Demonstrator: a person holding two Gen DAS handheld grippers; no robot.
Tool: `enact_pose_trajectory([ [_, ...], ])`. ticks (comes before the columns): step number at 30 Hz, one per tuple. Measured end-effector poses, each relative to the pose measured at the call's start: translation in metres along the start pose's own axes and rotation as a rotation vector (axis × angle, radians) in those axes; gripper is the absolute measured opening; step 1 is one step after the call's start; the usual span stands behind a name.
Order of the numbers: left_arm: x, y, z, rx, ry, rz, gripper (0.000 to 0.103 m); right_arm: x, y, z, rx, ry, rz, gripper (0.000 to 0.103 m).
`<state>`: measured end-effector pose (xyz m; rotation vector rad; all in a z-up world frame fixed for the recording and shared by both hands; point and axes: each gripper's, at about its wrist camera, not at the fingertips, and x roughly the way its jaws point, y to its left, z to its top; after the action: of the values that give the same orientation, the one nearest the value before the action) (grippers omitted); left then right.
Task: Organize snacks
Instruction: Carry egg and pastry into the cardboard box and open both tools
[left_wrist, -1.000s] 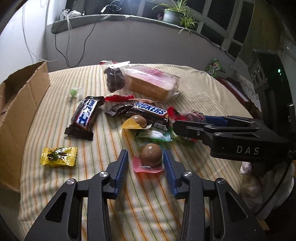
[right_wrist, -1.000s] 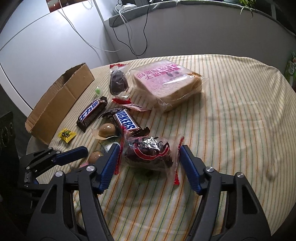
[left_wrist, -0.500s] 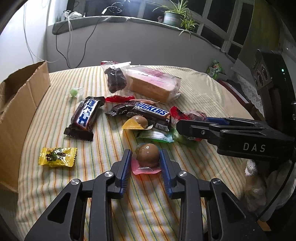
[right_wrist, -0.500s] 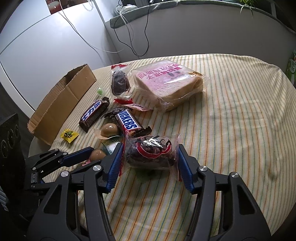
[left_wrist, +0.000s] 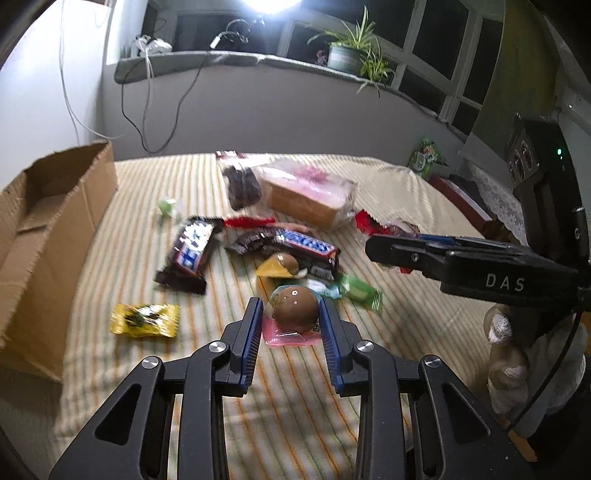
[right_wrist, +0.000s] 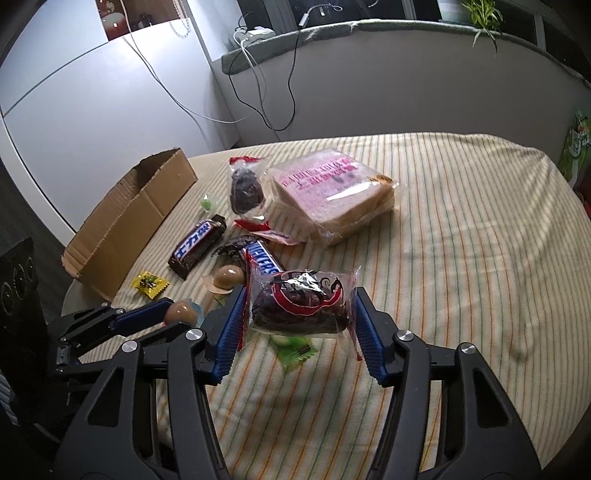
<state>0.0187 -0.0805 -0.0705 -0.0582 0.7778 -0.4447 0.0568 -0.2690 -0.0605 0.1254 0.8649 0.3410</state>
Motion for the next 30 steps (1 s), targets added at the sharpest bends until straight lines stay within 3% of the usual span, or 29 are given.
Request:
enact_pose_trajectory([
  [16, -0.058, 0.062, 0.017, -0.085, -0.133, 0.115, 0.03, 0.007, 0.066, 0.035, -0.128, -0.033, 0.036, 0.059],
  [30, -0.091, 0.14, 0.011, -0.202, -0.196, 0.257, 0.03, 0.052, 0.17, 0.091, -0.311, -0.039, 0.099, 0.059],
])
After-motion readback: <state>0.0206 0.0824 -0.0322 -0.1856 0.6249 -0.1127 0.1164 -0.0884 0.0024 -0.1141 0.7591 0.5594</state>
